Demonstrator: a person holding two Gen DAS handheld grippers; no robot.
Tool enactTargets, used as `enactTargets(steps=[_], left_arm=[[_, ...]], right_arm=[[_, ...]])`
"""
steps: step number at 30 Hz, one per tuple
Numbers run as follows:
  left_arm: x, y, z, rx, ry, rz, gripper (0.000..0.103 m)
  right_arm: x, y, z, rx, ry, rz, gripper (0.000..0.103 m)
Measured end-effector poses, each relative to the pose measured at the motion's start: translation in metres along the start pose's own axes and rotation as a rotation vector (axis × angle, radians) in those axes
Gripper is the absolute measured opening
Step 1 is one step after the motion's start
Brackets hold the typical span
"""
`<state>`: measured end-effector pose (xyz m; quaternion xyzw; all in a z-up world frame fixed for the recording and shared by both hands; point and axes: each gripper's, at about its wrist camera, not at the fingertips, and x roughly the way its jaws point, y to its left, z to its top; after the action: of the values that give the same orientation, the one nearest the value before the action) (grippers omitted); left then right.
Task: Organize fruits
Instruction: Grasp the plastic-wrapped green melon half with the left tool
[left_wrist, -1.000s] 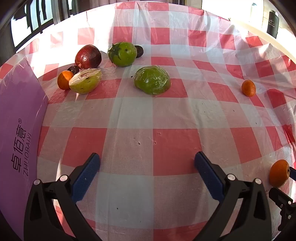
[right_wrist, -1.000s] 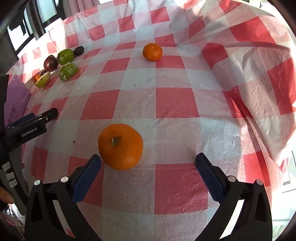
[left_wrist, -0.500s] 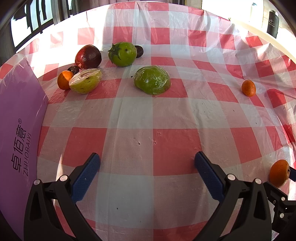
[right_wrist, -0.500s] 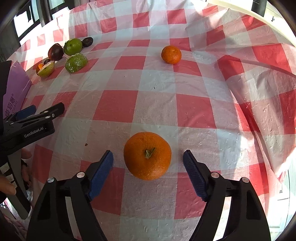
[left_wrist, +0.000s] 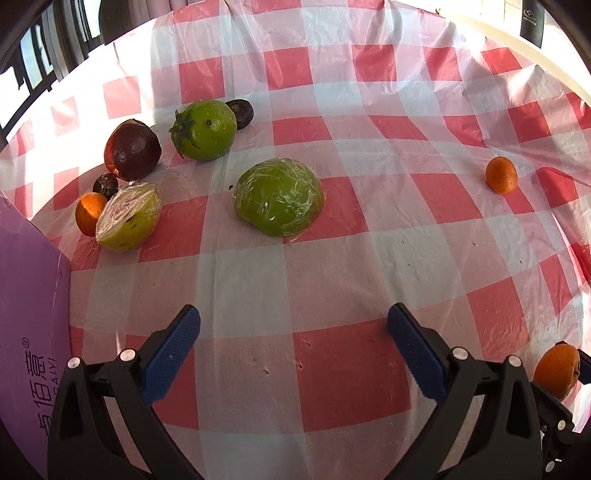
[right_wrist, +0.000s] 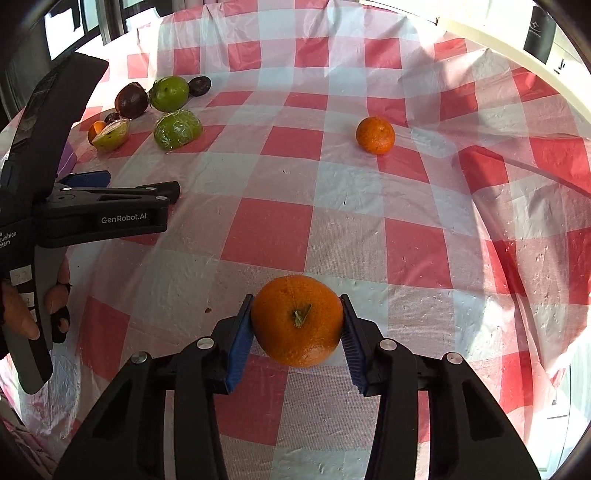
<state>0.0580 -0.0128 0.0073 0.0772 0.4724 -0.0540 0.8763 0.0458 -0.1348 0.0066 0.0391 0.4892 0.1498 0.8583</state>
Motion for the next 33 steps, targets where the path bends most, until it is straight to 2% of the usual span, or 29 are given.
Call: enactTargets(steps=[7, 9, 13, 15, 18, 33], left_arm=[[0.014, 0.002, 0.03, 0.022, -0.01, -0.006, 0.099], [0.018, 0.002, 0.039, 0.014, -0.015, -0.017, 0.095], [0.027, 0.002, 0.057, -0.009, -0.033, -0.01, 0.094], [0.033, 0.006, 0.065, -0.031, -0.033, -0.005, 0.088], [0.04, 0.011, 0.074, -0.057, -0.025, 0.001, 0.087], [0.047, 0.018, 0.074, -0.103, -0.003, -0.008, 0.082]], right_arm=[[-0.008, 0.001, 0.005, 0.03, -0.032, 0.023, 0.044], [-0.009, -0.006, 0.002, 0.055, -0.026, 0.016, 0.044], [-0.007, -0.018, 0.001, 0.1, -0.007, 0.002, 0.044], [-0.006, -0.02, 0.002, 0.108, -0.004, -0.001, 0.044], [-0.006, -0.02, 0.007, 0.104, -0.012, 0.004, 0.044], [-0.001, -0.012, 0.022, 0.077, -0.013, 0.043, 0.044]])
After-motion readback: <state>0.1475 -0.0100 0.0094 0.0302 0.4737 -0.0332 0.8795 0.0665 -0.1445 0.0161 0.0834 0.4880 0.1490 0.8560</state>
